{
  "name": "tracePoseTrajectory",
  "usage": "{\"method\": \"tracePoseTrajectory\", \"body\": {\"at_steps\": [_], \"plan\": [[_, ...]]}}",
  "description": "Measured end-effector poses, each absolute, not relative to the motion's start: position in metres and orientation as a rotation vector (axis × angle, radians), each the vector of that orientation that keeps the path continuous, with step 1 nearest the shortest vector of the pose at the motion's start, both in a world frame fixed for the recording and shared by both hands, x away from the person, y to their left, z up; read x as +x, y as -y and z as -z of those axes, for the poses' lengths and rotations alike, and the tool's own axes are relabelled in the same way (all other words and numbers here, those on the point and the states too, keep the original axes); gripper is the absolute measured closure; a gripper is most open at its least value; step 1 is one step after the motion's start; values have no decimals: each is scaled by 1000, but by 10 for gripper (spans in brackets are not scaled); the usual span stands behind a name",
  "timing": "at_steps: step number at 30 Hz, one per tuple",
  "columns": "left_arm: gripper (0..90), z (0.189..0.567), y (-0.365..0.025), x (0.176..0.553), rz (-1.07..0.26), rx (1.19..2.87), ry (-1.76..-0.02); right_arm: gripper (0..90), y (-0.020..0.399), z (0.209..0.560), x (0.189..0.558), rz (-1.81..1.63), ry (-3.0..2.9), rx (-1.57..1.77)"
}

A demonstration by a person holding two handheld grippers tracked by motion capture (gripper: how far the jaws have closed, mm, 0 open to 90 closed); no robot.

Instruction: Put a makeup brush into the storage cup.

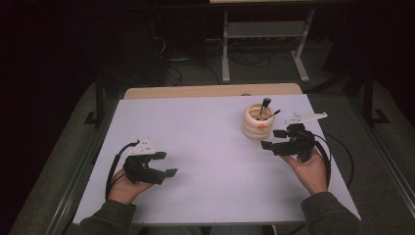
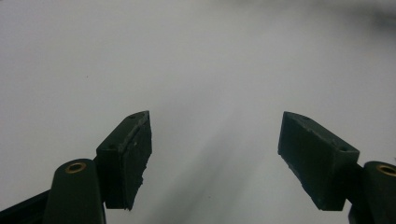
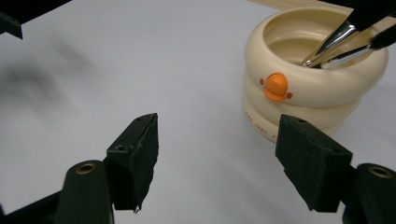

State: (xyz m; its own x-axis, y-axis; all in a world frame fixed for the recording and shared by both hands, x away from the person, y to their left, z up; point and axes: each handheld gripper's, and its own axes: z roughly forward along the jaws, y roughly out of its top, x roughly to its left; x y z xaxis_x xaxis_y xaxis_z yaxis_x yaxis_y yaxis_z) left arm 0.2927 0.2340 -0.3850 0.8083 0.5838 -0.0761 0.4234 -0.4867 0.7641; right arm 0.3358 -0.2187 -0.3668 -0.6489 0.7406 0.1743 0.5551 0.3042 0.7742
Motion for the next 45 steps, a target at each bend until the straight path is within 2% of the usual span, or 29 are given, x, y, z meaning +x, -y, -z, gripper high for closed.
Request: {"method": "tracePoseTrajectory", "body": {"at_steps": [24,45], "plan": [[223,393,-244,287,-244,2143,-784,244,209,394,308,-1251,-2373,1158],[213,399,-248,275,-242,2137,-775,162,210,411,293,-1232,-2341,1195]]}}
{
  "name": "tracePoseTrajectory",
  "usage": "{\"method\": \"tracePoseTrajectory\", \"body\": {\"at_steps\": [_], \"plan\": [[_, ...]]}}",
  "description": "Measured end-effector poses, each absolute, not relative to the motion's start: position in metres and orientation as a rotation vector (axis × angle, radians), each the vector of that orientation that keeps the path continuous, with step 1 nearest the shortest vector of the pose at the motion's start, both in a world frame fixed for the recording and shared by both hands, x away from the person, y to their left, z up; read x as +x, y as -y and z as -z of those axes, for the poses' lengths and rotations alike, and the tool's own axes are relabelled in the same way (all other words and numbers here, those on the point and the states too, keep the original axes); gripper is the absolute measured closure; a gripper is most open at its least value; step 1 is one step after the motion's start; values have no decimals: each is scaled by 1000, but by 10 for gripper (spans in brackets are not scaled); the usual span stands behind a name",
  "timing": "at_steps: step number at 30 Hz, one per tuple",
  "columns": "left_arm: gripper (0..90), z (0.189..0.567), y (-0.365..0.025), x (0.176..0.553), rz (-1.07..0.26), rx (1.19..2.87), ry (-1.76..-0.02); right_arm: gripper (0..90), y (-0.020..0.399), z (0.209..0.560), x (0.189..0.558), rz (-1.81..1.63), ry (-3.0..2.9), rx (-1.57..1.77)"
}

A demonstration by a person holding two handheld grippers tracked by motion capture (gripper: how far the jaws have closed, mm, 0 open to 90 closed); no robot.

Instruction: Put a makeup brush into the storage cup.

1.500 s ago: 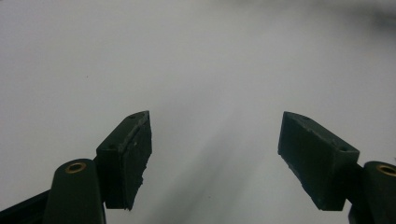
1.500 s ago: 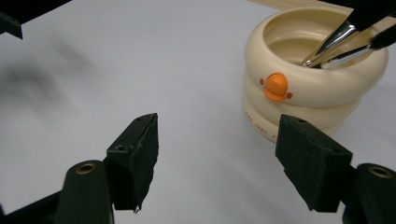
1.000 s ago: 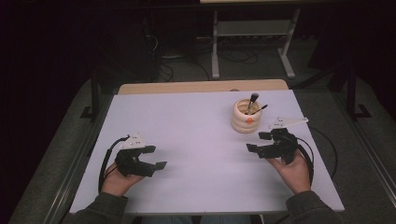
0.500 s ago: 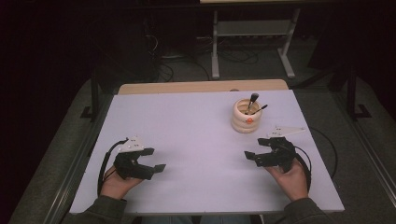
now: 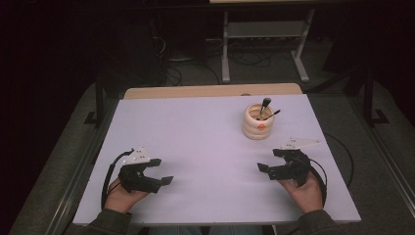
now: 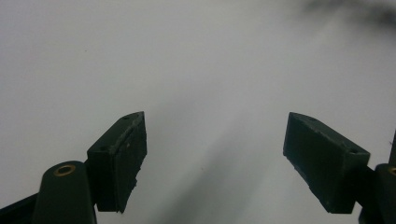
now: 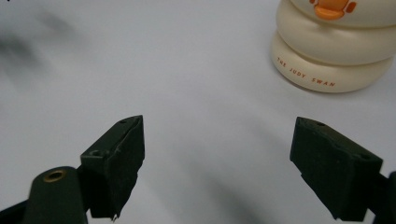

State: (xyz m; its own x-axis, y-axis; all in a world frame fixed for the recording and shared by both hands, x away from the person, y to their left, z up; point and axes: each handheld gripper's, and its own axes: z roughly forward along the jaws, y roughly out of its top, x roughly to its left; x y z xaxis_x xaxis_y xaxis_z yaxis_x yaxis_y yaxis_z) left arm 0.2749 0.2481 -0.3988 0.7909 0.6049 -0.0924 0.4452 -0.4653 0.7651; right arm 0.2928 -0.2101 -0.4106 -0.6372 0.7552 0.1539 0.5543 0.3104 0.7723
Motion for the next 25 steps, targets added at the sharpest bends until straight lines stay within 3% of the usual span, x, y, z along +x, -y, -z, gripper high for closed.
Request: {"method": "tracePoseTrajectory", "body": {"at_steps": [25], "plan": [[213,404,-248,274,-232,2143,-773,155,212,417,283,-1250,-2308,1180]]}}
